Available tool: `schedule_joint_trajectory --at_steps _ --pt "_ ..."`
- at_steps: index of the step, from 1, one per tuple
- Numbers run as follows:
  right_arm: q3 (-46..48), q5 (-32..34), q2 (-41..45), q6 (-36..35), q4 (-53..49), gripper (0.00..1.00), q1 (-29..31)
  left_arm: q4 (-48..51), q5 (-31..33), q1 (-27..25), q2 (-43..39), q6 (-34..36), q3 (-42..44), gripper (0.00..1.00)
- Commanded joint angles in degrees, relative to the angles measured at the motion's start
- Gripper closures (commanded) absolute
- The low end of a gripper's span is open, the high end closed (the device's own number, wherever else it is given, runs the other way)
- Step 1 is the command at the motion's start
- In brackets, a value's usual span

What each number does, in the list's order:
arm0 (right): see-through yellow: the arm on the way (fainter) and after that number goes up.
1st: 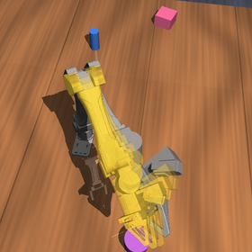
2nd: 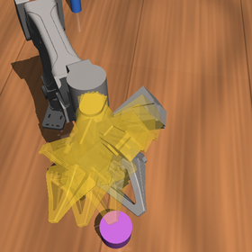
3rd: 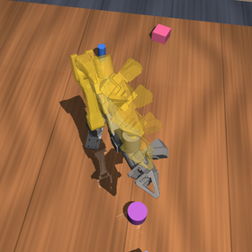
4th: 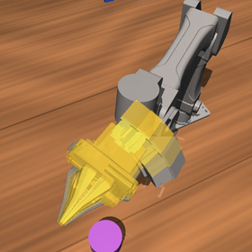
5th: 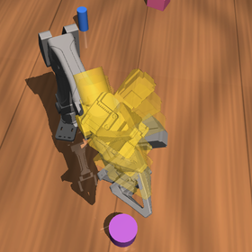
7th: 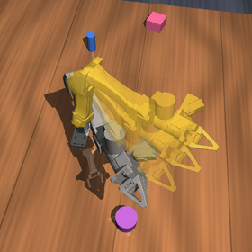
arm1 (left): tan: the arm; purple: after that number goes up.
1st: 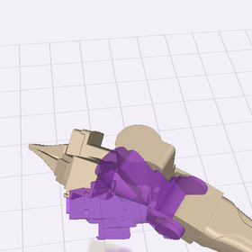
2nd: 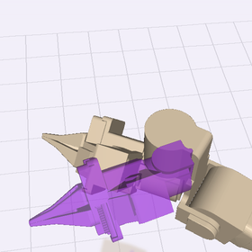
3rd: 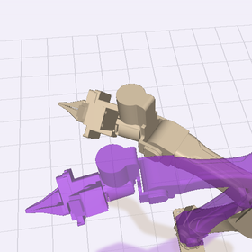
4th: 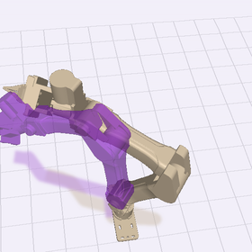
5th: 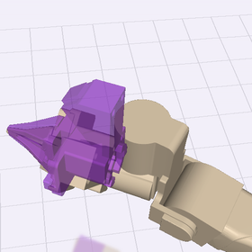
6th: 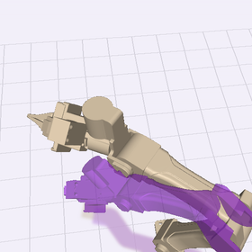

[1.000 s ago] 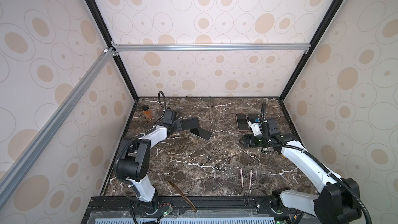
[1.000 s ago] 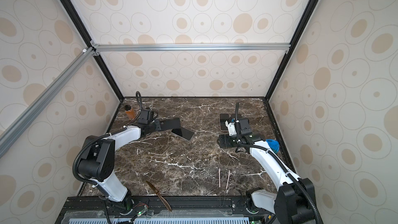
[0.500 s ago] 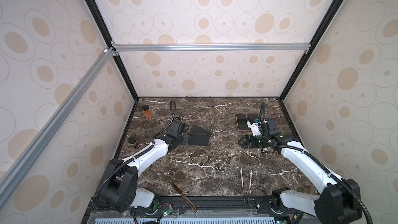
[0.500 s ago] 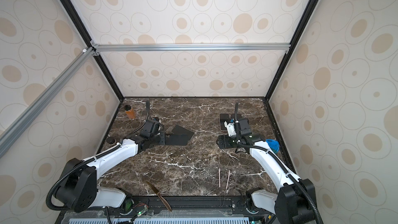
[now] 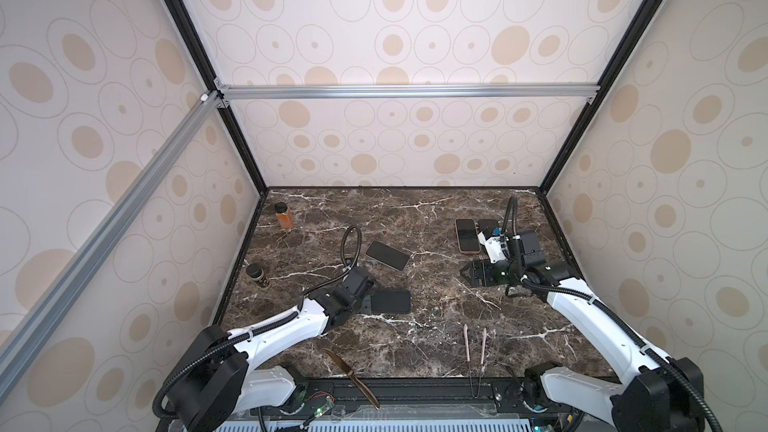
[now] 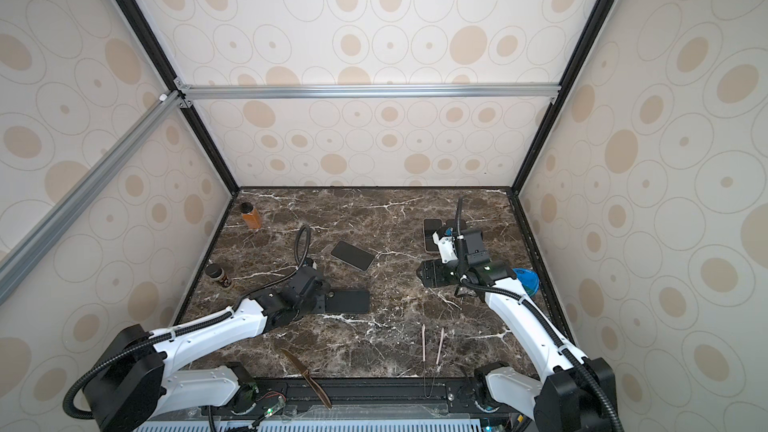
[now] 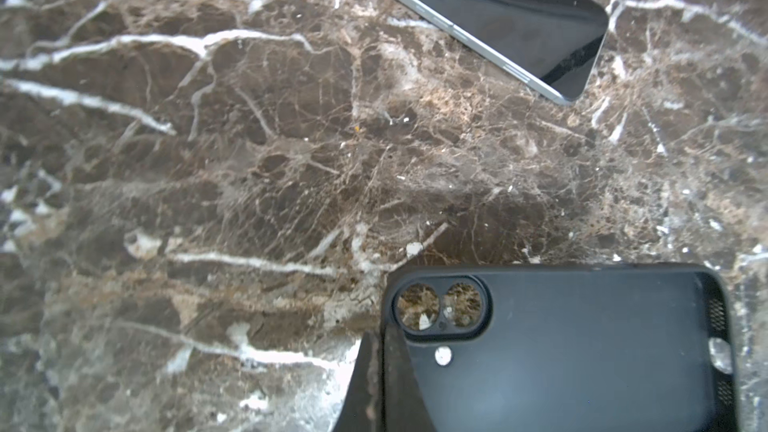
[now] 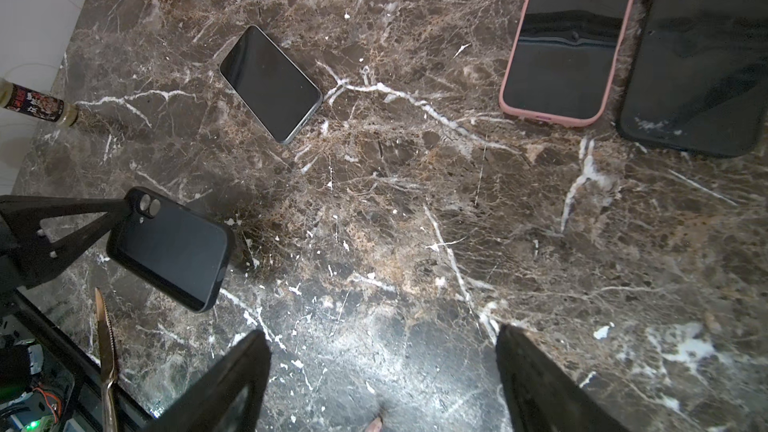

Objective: Put the phone into the phone case

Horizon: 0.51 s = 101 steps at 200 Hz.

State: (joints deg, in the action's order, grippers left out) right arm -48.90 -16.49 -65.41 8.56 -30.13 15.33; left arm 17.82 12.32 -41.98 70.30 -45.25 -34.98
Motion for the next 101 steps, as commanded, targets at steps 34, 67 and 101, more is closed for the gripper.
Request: schedule_joint_trajectory --at_steps 34,67,101 --pt "1.3 -0.9 0.0 -0.4 1.3 0.12 2.6 -0.4 3.7 -3.4 -1.2 -9.0 2.0 1.0" --pt "1.4 -0.6 0.2 -0.5 1.3 0.12 3.0 -2.6 3.3 -5.0 1.5 -10.2 2.2 1.0" --pt "1.6 -0.6 0.0 -0.8 1.4 0.12 3.3 -5.2 2.8 -6.2 4.1 -11.0 2.4 1.0"
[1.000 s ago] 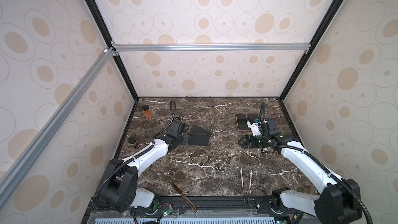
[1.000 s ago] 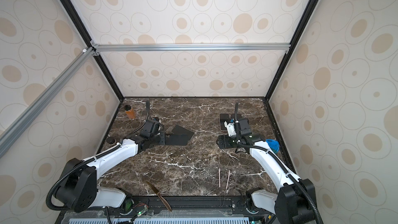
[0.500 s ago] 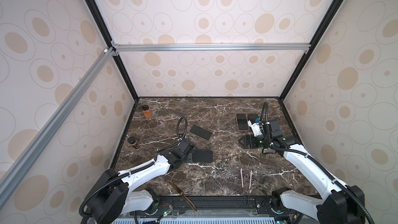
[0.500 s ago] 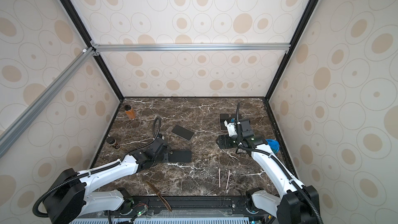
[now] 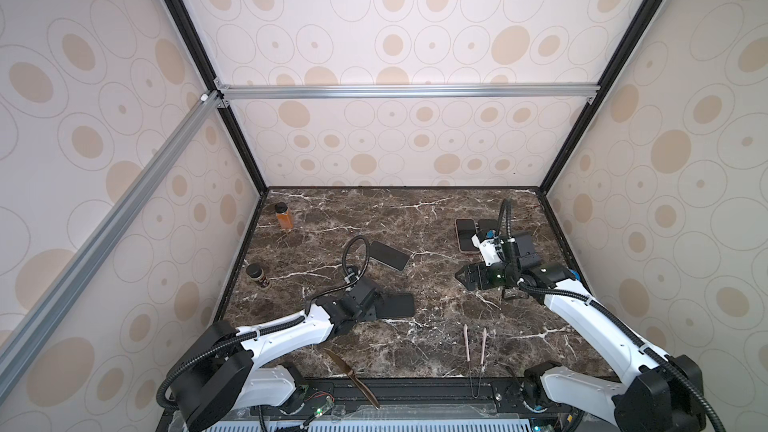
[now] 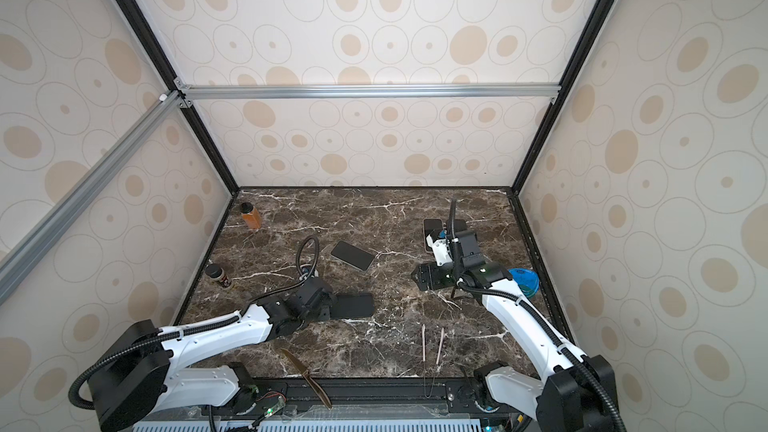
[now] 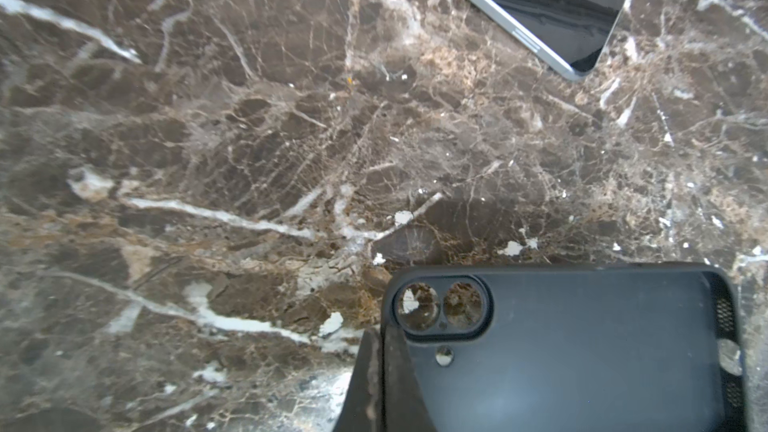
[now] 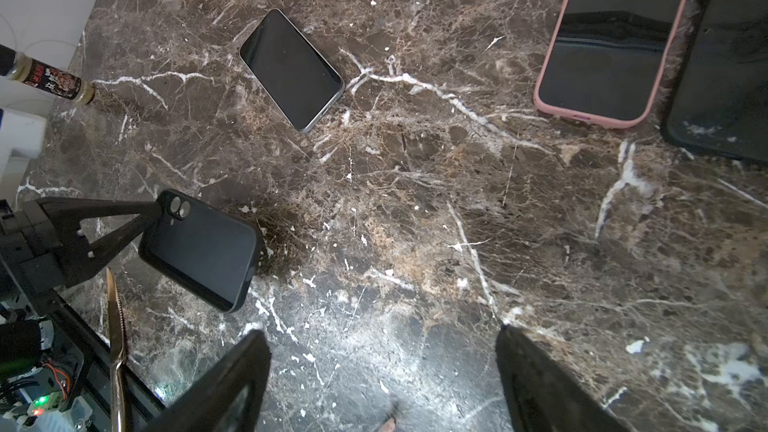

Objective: Put the phone into the phone case

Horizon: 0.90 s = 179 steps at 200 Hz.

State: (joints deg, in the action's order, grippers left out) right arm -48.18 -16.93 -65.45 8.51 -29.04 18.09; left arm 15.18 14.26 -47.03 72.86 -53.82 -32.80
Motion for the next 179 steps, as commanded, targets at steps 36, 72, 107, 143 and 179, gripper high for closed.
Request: schedule_joint_trajectory --at_steps 36,72,107,143,179 --pt "0.7 -0.4 -1.1 -0.8 0.2 0.12 1.1 -3.7 0.4 -1.8 4.3 -2.4 -0.1 0.98" --pt "0.7 -0.1 -1.8 -1.0 0.1 0.12 1.5 -5.6 -0.7 -2.3 5.3 -2.8 0.4 0.95" --pt "0.7 -0.1 -2.6 -1.3 0.0 0.12 1.9 -7.2 -1.9 -2.4 5.9 -3.2 1.1 0.93" --pt "0.6 0.0 -3.3 -1.6 -0.1 0.12 2.4 -7.2 -1.9 -2.4 5.7 -3.0 1.6 0.89" --pt "0.1 -0.5 -3.8 -2.0 -0.1 0.12 2.8 -5.3 -0.7 -2.4 3.9 -2.4 1.2 0.76"
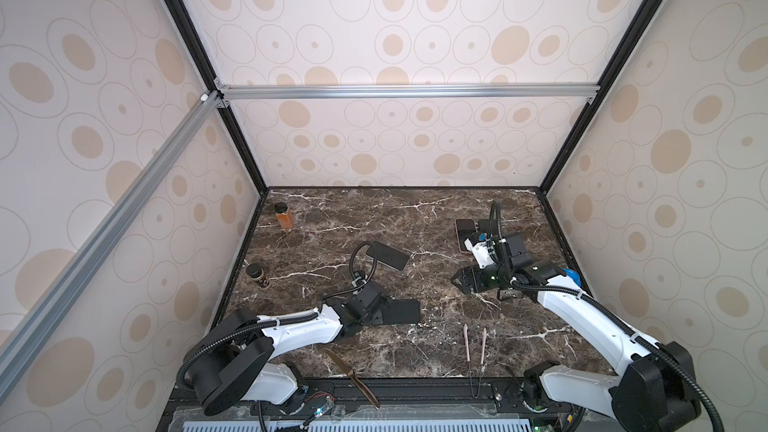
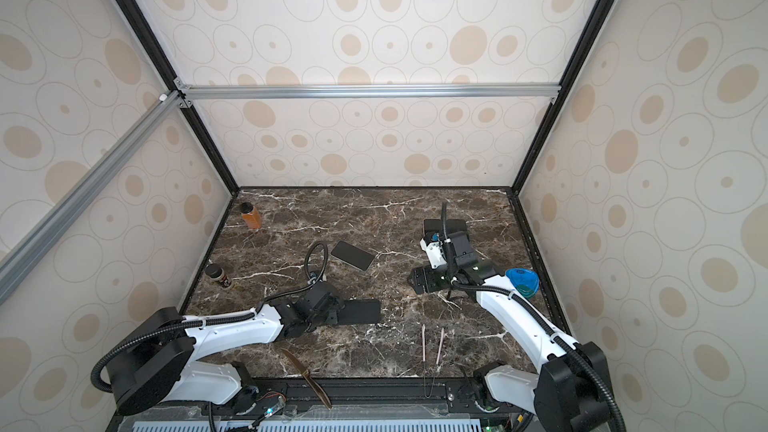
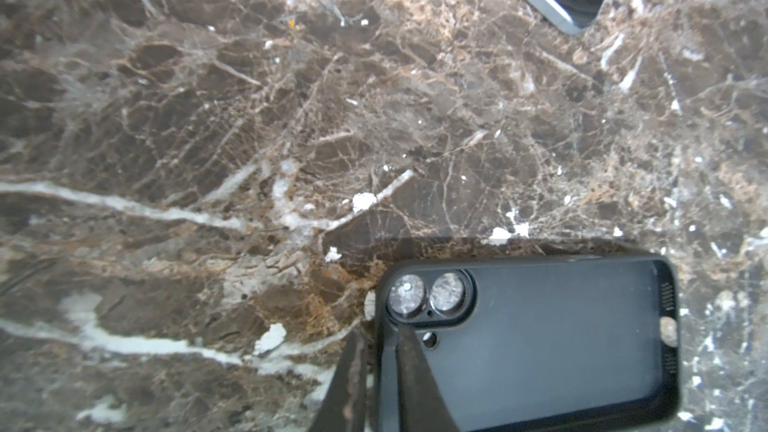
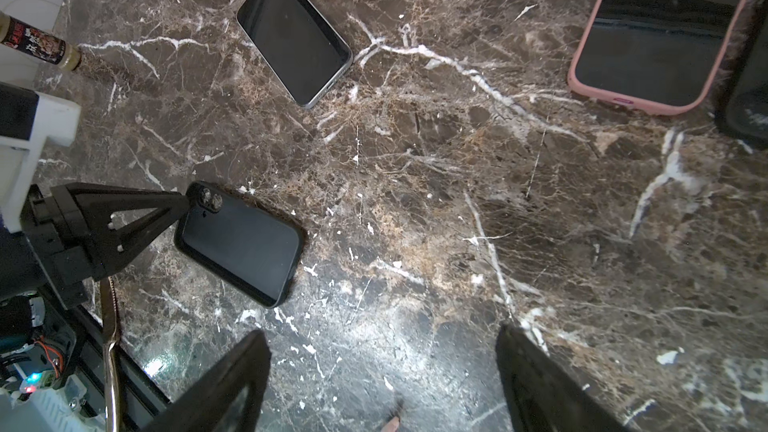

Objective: Put the phone into the phone case

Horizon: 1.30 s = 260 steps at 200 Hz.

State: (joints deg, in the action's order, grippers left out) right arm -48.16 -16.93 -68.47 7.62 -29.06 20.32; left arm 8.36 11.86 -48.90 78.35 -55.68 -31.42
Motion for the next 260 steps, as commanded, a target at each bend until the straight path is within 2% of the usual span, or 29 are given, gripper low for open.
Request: schedule_joint_trajectory --at_steps 1,52,101,126,153,219,260 --pt "0.0 -0.5 -0.9 -1.1 -0.1 0.12 0.6 1.6 1.8 -0.5 -1.6 -0.4 -0.2 0.75" --pt "-5.4 -3.5 -7.4 -5.7 -1.1 0.11 2.3 7.7 7.4 -0.4 -8.1 1.8 -1.5 0.3" --pt "-14.6 -3.4 -17.1 -12.0 -2.9 0.08 3.9 14.2 11.4 0.3 -14.7 7.4 -2.6 0.06" --pt "-20.4 -0.9 -23.0 -14.0 -3.7 0.08 5.5 15.7 12.1 1.2 -18.2 9.7 -2.7 0.0" --pt "-26.5 3.3 -29.8 -16.6 -4.2 0.06 7.6 16.8 11.6 3.1 -22.6 11.2 -2.6 0.0" --pt "-42.3 7.6 -46.2 -22.0 -9.7 0.04 12.3 14.9 3.0 10.4 -33.3 16.1 0.5 0.0" --pt "-49.1 8.3 -53.5 -23.4 -11.4 0.04 14.0 14.4 0.7 12.2 -34.5 17.5 1.1 0.0"
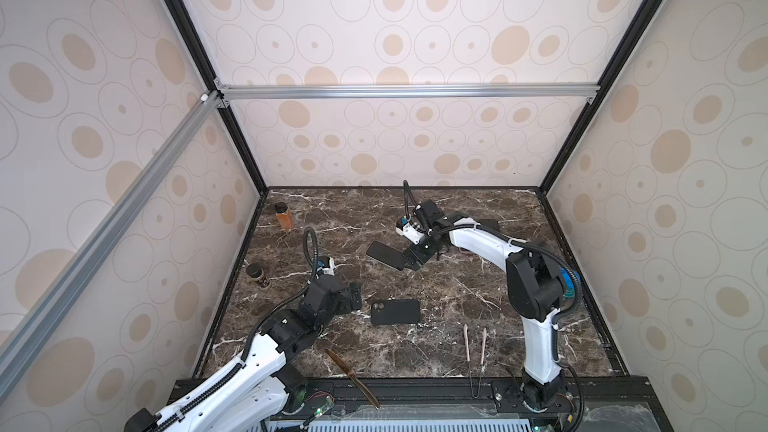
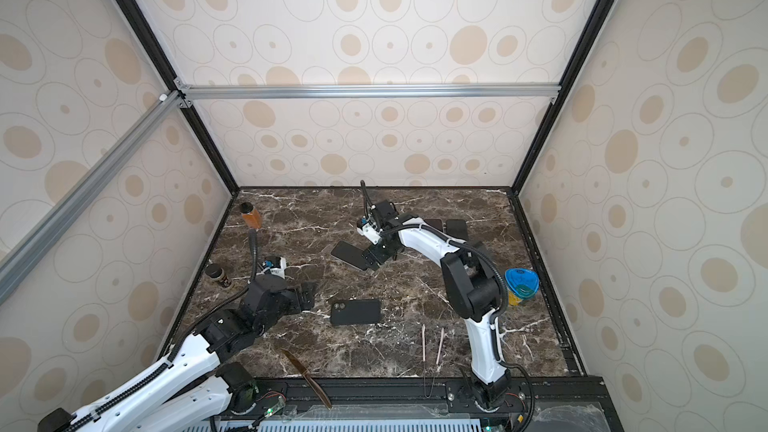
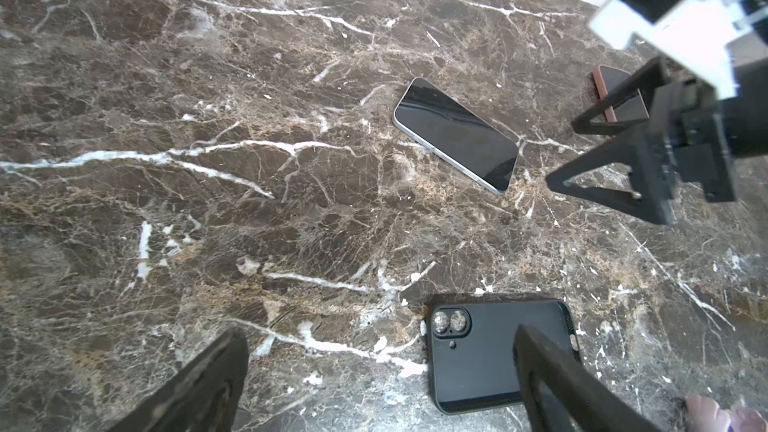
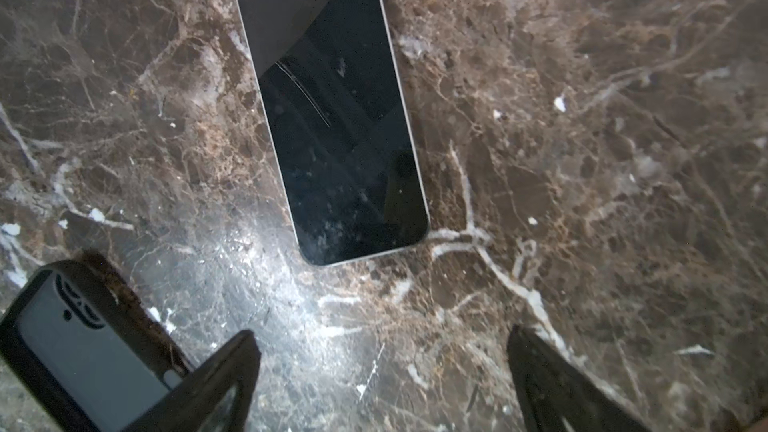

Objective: Put the phone into the phone case
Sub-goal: 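Move the right gripper over the silver-edged phone and grasp it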

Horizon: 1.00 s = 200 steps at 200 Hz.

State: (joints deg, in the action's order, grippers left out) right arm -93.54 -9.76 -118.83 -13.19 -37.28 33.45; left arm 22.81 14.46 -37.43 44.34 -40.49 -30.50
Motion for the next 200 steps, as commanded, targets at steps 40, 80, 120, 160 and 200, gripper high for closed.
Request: schedule_joint_trajectory --at_steps 40,80,120,160,200 --pt "-11.4 2.1 -9.7 -3.4 -6.1 0.04 2.1 -1.0 -2.7 1.2 -0.7 3.2 0.0 0.0" --pt "-18.8 2.9 -15.4 -3.7 -9.2 0.04 3.4 -1.1 -3.4 1.4 -0.9 3.9 -0.5 0.0" --pt "-23.3 2.2 -19.3 -3.6 -11.8 0.05 3.8 -0.7 -3.7 1.4 -2.8 3.2 -0.1 0.0" --pt "-25.4 2.7 -21.5 -4.4 -13.4 0.05 4.7 0.0 -3.3 1.6 -5.4 2.6 0.5 0.0" --pt "-29.4 3.0 -23.8 -3.7 -15.2 0.08 5.1 0.5 -3.2 1.7 -5.9 2.4 0.3 0.0"
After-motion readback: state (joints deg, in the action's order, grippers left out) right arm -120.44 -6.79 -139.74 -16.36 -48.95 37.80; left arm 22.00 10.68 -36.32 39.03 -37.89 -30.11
